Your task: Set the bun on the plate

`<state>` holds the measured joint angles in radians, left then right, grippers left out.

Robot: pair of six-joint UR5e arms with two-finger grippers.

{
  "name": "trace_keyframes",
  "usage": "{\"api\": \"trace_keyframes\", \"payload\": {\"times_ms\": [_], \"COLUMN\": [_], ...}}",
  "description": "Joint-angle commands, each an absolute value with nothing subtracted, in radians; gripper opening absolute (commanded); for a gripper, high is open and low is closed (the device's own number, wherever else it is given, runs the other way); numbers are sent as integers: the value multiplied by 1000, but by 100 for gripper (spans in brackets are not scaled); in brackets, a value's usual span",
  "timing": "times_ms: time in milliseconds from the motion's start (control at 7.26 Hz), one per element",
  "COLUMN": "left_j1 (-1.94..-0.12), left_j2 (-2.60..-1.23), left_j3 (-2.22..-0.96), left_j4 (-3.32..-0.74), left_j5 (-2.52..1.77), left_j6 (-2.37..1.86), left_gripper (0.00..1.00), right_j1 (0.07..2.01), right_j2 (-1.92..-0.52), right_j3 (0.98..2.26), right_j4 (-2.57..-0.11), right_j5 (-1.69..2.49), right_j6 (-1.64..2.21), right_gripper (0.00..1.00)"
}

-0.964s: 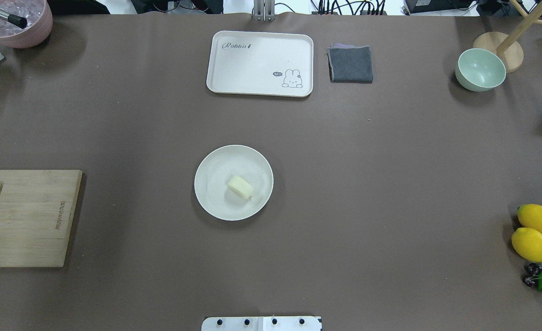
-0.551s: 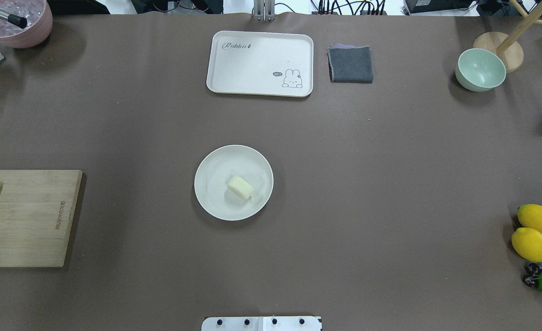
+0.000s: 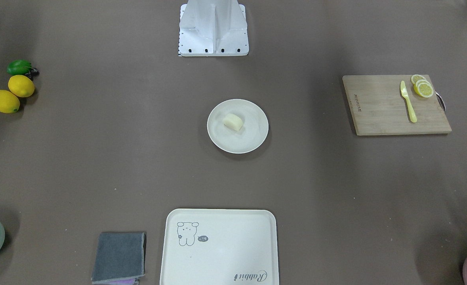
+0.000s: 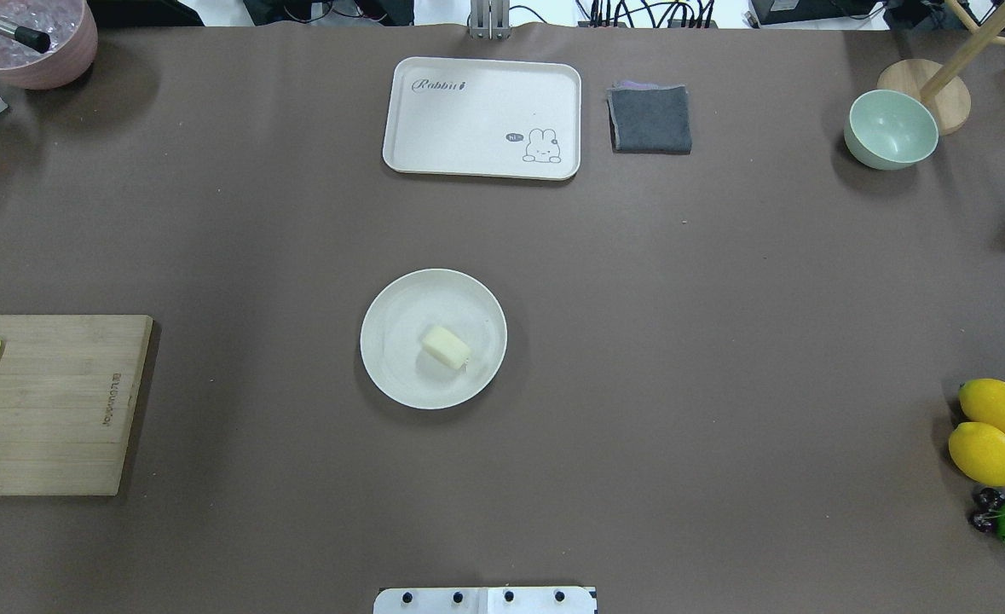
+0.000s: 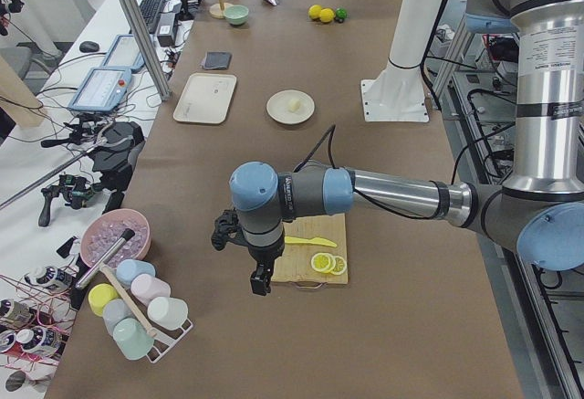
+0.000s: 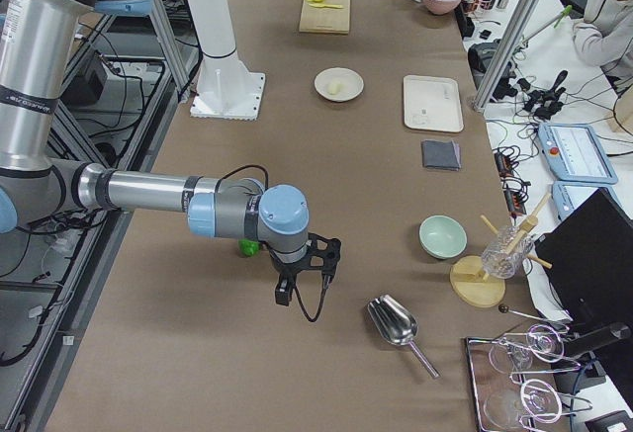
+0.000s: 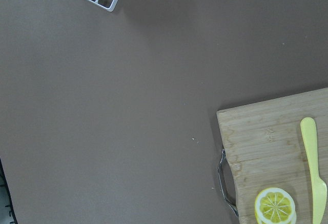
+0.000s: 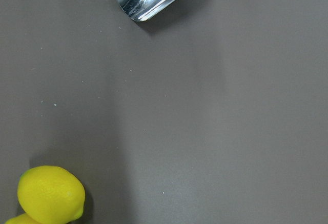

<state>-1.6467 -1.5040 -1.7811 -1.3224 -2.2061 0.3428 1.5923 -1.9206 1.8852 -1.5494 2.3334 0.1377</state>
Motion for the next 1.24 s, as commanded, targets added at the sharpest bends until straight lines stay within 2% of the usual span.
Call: {"api": "trace_keyframes", "payload": {"times_ms": [0,1101], "left_j1": [-1646,-1646], "left_j2": [-1503,-1482], "left_j3": [-1783,-1781], "left_j4": [-1322,-1322], "left_j5": [-2157,-2284], "left_j6": [339,336], "left_gripper": [97,97], "right_j1": [1592,1592], "right_j2": [-1921,-1921], "right_j3": [1885,1885], "right_j4": [-1549,-1549], "right_j5": [2333,2335], "right_j6": [137,138], "right_gripper": [100,100]}}
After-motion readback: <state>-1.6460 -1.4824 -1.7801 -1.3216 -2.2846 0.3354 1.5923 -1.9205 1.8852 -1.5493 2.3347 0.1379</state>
